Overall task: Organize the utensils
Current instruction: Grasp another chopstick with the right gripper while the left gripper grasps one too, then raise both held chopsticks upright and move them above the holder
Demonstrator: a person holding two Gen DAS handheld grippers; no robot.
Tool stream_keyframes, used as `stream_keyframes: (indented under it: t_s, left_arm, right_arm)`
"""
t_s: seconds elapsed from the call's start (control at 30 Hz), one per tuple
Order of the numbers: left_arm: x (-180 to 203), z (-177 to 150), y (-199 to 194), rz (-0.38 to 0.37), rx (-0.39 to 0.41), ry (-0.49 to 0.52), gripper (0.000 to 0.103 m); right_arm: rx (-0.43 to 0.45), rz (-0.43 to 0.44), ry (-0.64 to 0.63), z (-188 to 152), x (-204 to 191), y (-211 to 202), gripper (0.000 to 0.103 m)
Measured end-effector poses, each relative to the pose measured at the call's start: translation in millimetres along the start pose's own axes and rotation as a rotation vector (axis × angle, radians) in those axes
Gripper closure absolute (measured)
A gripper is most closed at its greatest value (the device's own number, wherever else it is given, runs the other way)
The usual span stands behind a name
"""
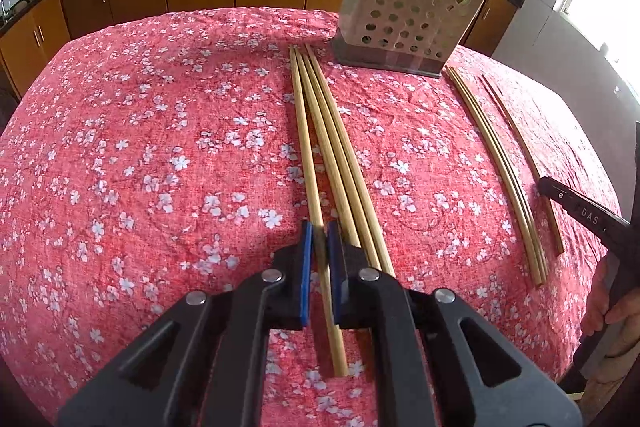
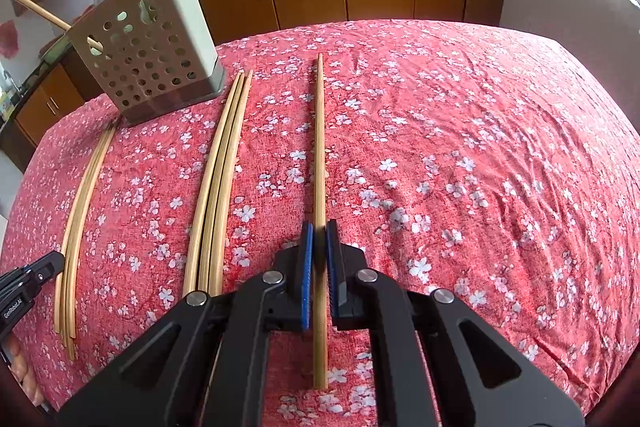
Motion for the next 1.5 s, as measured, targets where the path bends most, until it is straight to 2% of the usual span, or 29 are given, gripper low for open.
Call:
stream_keyframes:
  t_s: [0.13, 0.3, 0.47, 0.7, 1.5]
  left_arm:
    - [-5.5, 6.6, 3.2, 0.052, 0.01, -0.003, 0.095]
    - [-50.6, 24.0, 5.6, 0.088, 0.029, -0.119, 0.095]
    - [-76.9, 27.5, 4.3, 0.027, 0.055, -0.149, 0.094]
    - [-70.8, 21.4, 2.2, 0.057, 0.106, -0.106, 0.094]
    - [-58.9, 19.0, 3.1, 0.1, 0.093, -0.064, 0.095]
  right_arm:
    - [0.007, 0.008, -0.017, -2.1, -3.4, -0.3, 0.095]
    - [0.026, -0.007, -0.008, 6.2, 9.7, 2.0, 0.095]
    - [0.067, -0.03, 0.045, 14.6, 34.1, 6.2, 0.095]
    - [0.067, -0.045, 0.036, 15.4, 35.7, 6.8, 0.095]
    - [0.069, -0.054, 0.026, 10.6, 32.5, 1.3, 0.096]
Point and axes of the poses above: each gripper's, at about its wrist camera, not at the fingertips, and y roughly the way its jaws point, x to its right, z to its top, the point moved 5 cm from there along y, roughly the way its jaws point, and after that the axes turned 3 degrees about -x, right-handed, at the moved point
